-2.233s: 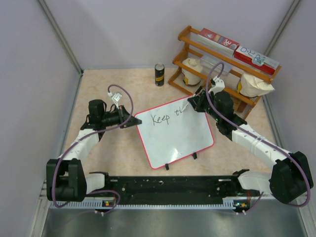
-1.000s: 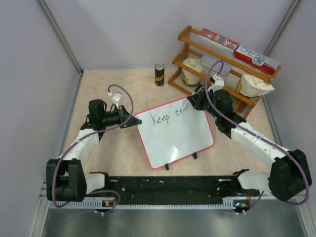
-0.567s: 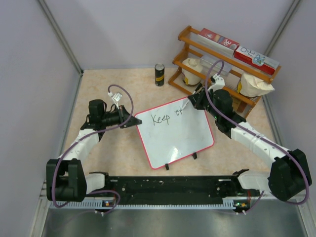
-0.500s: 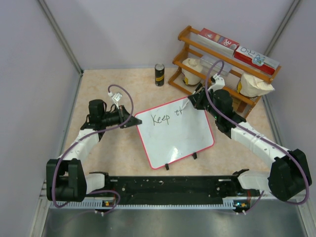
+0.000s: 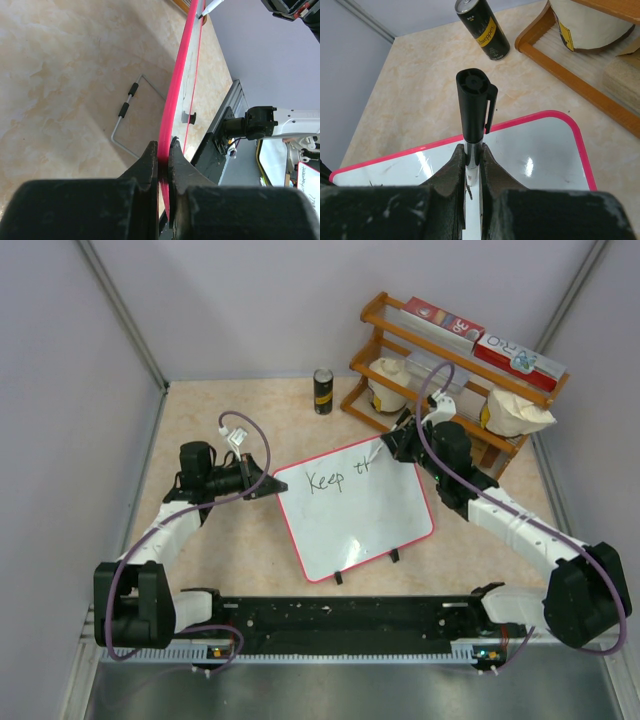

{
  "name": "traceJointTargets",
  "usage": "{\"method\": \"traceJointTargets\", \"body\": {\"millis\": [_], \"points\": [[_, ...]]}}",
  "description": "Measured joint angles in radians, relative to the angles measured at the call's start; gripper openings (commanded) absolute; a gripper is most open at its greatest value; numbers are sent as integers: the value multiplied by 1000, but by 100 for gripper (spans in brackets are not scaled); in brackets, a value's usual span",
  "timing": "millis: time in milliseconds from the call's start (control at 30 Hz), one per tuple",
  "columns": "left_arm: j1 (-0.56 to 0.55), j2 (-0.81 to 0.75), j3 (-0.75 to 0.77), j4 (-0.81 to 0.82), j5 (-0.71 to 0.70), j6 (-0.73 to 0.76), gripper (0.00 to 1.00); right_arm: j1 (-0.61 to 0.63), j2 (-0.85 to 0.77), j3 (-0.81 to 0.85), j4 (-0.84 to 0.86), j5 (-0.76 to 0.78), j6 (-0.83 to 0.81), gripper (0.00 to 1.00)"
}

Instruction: Write a sentence on the whiteboard

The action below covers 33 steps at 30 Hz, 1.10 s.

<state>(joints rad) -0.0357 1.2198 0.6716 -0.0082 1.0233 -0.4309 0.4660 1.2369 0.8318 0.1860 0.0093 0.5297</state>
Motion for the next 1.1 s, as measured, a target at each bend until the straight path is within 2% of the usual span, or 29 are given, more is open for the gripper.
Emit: {"method": "traceJointTargets", "body": {"millis": [1100], "points": [[-3,0,0,0,0,5,0,-8,-84,-52,-22,2,3,0]]}}
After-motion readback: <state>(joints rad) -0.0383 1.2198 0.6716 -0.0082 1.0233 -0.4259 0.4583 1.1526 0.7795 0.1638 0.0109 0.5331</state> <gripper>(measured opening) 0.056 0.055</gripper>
